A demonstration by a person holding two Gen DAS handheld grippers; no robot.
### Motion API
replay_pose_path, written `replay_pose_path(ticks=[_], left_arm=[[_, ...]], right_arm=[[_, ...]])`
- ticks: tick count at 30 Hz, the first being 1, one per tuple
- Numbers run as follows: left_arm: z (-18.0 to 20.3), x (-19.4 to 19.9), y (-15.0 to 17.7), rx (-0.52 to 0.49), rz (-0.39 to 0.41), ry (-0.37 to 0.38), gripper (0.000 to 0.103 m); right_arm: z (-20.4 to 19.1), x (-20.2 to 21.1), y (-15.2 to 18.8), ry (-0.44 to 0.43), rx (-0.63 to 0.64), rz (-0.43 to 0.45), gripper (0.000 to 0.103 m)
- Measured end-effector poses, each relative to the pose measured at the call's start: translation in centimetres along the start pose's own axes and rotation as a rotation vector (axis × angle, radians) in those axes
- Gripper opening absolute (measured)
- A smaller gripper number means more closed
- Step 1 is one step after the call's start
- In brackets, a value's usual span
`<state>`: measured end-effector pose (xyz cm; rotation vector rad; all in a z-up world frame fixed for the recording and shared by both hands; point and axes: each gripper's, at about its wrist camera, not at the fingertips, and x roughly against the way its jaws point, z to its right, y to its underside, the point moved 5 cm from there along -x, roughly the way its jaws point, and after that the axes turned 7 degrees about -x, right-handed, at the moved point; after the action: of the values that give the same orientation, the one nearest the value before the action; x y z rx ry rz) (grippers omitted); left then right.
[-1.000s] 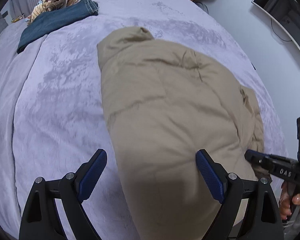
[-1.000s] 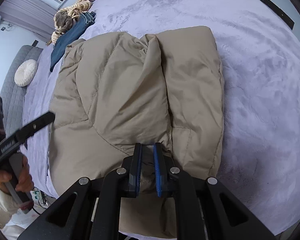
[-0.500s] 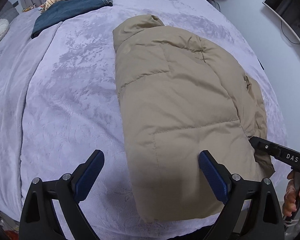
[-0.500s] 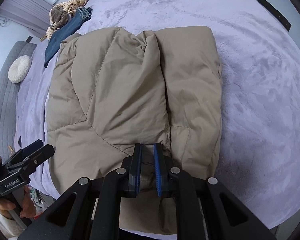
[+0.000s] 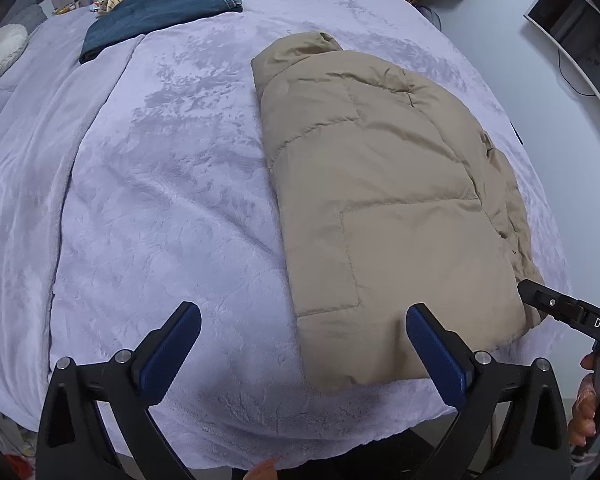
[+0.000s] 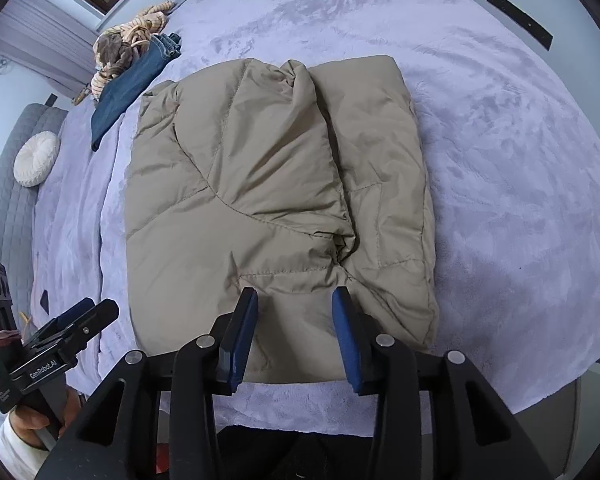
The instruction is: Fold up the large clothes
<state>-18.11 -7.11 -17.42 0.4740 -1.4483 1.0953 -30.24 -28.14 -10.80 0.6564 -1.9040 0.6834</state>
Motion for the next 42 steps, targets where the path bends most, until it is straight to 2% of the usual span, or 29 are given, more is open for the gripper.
replay_pose_path(ticks=[5, 7, 13, 17, 21, 24, 26, 34, 40, 42], left_arm=[[-0.3, 0.9, 0.2, -0.019, 0.014, 0.014, 0.103], [-0.4, 1.1, 0.3, -0.023, 0.018, 0.019, 0.103], [-0.9, 1.3, 0.7, -0.011, 0.014, 0.020, 0.103], [-1.4, 1.4, 0.5, 0.007, 0.012, 0.017, 0.103], [-1.8, 0.7, -0.4, 0.043, 0.007, 0.014, 0.103], [-1.7, -0.1, -1.5, 0.068, -0.003, 0.000, 0.103], [-1.3, -0.6, -2.5, 0.094, -0.011, 0.007, 0.103], [-0.1, -3.3, -5.9, 0.176, -0.029, 0.107, 0.103], [-0.6, -6.0, -6.9, 0.211, -0.054, 0.189, 0.103], [-0.7, -6.9, -7.1, 0.224, -0.058, 0.241, 0.103]], right_arm=[[-0.4, 0.7, 0.9, 0.011, -0.008, 0.015, 0.049], [-0.7, 1.1, 1.3, 0.012, -0.008, 0.026, 0.057], [-1.1, 1.6, 1.9, 0.005, -0.017, 0.031, 0.071], [-1.3, 1.6, 1.9, 0.002, -0.010, 0.026, 0.072], [-1.1, 1.9, 0.2, -0.005, 0.002, 0.022, 0.072], [-0.5, 1.9, -1.4, -0.021, 0.007, 0.011, 0.080], [0.2, 1.8, -2.8, -0.024, 0.014, 0.002, 0.080], [3.1, 0.2, -8.8, -0.066, 0.014, -0.059, 0.082], [5.5, -2.5, -11.6, -0.145, -0.036, -0.116, 0.083], [6.4, -3.5, -12.5, -0.186, -0.054, -0.120, 0.084]])
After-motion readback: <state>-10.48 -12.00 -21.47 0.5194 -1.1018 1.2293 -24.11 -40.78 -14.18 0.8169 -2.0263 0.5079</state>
